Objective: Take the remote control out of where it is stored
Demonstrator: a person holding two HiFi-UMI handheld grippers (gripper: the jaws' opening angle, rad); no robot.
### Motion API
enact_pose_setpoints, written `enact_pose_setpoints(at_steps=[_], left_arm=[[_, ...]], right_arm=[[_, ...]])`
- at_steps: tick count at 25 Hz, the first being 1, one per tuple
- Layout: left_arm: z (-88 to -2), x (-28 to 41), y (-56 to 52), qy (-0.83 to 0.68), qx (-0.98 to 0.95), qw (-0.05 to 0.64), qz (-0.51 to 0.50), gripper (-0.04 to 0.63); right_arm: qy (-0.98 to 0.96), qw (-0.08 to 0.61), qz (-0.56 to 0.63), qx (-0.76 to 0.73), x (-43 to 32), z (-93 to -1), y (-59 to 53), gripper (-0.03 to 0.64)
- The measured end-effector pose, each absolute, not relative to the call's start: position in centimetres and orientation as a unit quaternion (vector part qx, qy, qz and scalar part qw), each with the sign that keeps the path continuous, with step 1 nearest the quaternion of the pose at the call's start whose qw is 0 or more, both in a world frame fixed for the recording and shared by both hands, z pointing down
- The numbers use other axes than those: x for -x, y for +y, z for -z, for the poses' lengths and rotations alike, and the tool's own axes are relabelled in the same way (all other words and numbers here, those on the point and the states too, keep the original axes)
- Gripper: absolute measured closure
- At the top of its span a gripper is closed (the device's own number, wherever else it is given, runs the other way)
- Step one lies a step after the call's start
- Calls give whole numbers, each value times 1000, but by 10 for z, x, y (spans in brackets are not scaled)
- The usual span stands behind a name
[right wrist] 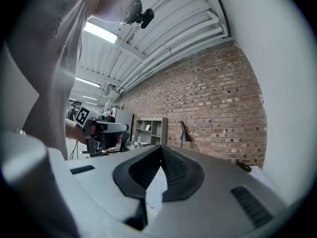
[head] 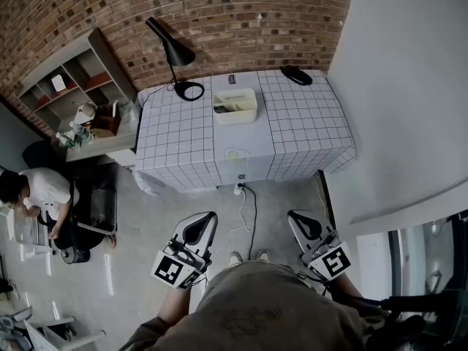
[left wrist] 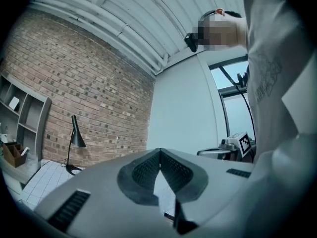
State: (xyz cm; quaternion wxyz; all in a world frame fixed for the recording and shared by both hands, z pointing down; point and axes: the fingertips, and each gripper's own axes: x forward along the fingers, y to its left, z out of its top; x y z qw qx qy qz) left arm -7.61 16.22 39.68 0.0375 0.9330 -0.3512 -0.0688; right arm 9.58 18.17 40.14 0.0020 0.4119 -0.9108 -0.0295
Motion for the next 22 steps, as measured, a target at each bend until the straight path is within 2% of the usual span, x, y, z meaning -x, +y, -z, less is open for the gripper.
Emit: enact_pose_setpoints(at_steps=[22], left_arm=[[-401,70,158,-346,-936,43,51,591]], right_arm=[[-911,5,37,-411,-96,-401,180,604]])
